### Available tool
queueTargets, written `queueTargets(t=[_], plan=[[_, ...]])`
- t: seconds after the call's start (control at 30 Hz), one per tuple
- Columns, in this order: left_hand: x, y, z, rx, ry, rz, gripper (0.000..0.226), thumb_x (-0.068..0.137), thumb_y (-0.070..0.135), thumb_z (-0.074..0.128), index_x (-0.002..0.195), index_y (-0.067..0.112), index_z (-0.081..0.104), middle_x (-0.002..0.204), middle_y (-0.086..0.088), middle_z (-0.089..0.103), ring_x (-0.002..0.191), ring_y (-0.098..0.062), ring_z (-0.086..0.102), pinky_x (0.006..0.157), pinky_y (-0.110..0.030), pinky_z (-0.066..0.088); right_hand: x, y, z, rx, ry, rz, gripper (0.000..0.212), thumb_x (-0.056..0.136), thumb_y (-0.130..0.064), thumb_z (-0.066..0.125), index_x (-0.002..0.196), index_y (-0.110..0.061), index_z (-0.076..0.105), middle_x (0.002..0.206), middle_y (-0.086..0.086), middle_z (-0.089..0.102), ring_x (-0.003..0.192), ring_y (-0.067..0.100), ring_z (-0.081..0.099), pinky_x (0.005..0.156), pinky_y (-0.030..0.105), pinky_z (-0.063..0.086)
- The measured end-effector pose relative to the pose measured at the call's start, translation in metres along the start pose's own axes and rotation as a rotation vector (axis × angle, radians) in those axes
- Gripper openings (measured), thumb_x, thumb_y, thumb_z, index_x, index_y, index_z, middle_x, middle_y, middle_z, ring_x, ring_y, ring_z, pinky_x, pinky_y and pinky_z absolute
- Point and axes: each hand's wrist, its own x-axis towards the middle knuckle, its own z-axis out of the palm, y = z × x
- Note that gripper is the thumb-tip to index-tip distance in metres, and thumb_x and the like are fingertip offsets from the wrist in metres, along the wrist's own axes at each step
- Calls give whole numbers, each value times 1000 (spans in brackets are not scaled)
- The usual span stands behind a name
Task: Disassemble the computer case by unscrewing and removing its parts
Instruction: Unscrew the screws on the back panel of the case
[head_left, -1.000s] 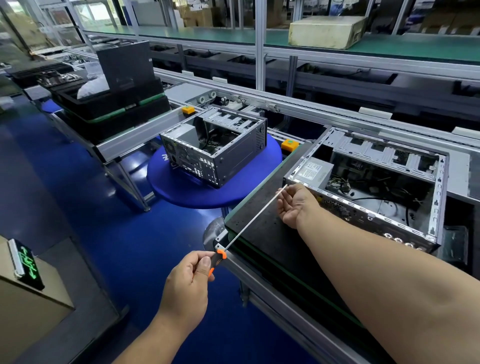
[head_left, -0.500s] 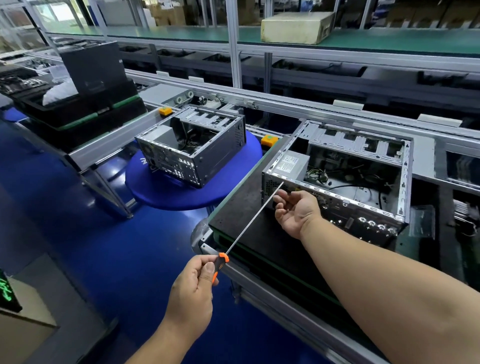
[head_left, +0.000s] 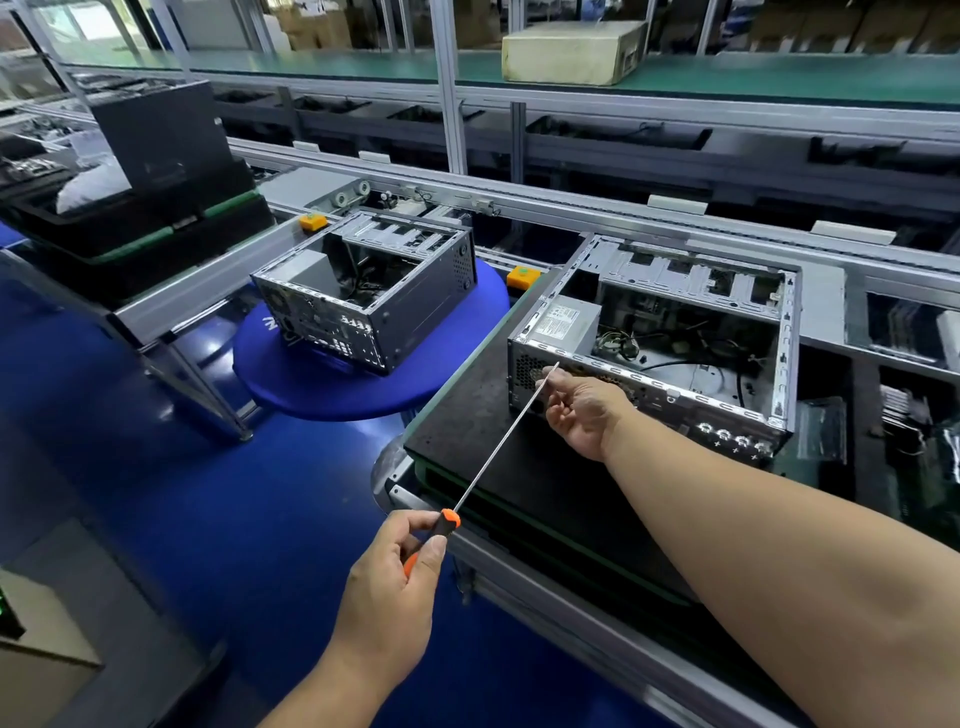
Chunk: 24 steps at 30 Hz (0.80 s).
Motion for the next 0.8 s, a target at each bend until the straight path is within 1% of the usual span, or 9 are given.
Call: queueTargets(t=[0.13,0.37,0.5,0.63,0.7,0.77,0.8], plan=[[-2,0,-1,27,-6,11,22,104,29,62,109,51,63,76,17,60,59,-3,54,53,-17,46,2,0,-2,-2,3,1,10,97,-10,64,95,-14,72,83,2,66,54,4,49,42,15,43],[-4,4,-2,37,-32,32,26,102,30,66,108,54,59,77,16,57,62,-4,53,59,-20,49,1,-1,0,28,9,0,11,98,-8,59,93,-13,68,81,3,65,49,3,49,40,14,41],[-6,6,-3,54,-41,55,25,101,32,66,108,55,59,75,14,54,63,-5,52,60,-21,49,0,2,-1,26,32,-2,9,98,-7,60,94,-11,68,83,5,65,55,4,49,41,14,41],[-7,7,-2,60,-26,75,24,100,33,67,110,53,60,79,9,56,67,-6,54,63,-21,50,-3,1,-2,29,25,0,9,98,-8,61,95,-11,68,82,5,65,53,4,49,41,13,42],[-8,8,-2,69,-15,85,23,100,33,69,111,51,61,79,7,54,69,-6,55,65,-19,49,-4,-1,-1,36,19,4,10,99,-8,59,96,-11,67,83,5,64,56,4,47,41,13,41],[-9,10,-1,102,-5,113,25,99,32,71,113,50,62,84,9,54,74,-5,56,67,-17,48,-5,-2,-1,43,17,9,13,101,-8,56,96,-11,67,83,4,63,58,4,46,41,13,40],[-9,12,-2,145,8,147,27,98,30,72,115,49,62,87,13,55,78,-4,56,69,-16,48,-5,-2,-1,46,17,11,14,101,-8,54,95,-11,66,83,4,63,58,4,45,42,12,40]])
